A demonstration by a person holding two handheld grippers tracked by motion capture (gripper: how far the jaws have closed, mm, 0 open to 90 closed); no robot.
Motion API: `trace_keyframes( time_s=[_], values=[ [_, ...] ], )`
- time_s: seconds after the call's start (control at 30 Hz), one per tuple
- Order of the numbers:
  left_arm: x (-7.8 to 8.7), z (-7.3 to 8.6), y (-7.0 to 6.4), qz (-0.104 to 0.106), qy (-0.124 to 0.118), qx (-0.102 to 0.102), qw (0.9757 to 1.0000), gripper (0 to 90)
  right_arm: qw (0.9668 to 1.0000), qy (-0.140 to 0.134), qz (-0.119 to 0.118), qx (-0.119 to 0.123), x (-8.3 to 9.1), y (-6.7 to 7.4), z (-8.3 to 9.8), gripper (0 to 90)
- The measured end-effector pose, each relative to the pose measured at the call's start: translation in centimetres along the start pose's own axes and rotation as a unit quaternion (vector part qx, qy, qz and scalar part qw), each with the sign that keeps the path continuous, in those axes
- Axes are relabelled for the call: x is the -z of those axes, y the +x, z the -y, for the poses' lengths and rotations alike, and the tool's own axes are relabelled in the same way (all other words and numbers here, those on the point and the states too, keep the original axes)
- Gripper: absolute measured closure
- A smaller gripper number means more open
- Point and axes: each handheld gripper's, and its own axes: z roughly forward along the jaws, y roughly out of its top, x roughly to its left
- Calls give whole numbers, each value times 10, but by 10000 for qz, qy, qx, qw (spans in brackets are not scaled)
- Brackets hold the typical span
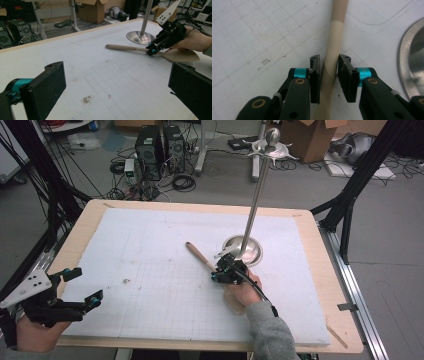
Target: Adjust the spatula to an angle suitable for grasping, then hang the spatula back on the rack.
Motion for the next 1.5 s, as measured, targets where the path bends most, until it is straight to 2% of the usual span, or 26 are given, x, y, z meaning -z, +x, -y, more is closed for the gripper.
trace_keyframes(
  time_s=[0.07, 0.37, 0.7, 0.77, 0.9, 1.13, 1.5],
  values=[
    [0, 0, 1, -5, 1, 3, 10000, 17, 10000, 12, -49, 70, 0, 1, 0, 780],
    [1, 1, 3, -21, 18, 22, 10000, 17, 9998, -43, -177, 0, 2, -3, 0, 781],
    [1, 2, 1, -11, 24, 15, 10000, 17, 9998, -133, -157, -39, 8, -3, 0, 782],
    [0, 1, 1, 3, 14, 13, 10000, 17, 9994, -292, -179, -48, 14, -3, 0, 782],
    [-3, 1, 2, 19, 29, 27, 10000, 17, 9991, -370, -175, -52, 19, -2, 0, 784],
    [-6, 0, 0, 70, 22, 12, 10000, 17, 9976, -671, -173, -9, 36, 0, 1, 784],
    [-10, 0, 0, 95, 58, 2, 9999, 17, 9954, -913, -290, -72, 60, -3, 5, 785]
  ],
)
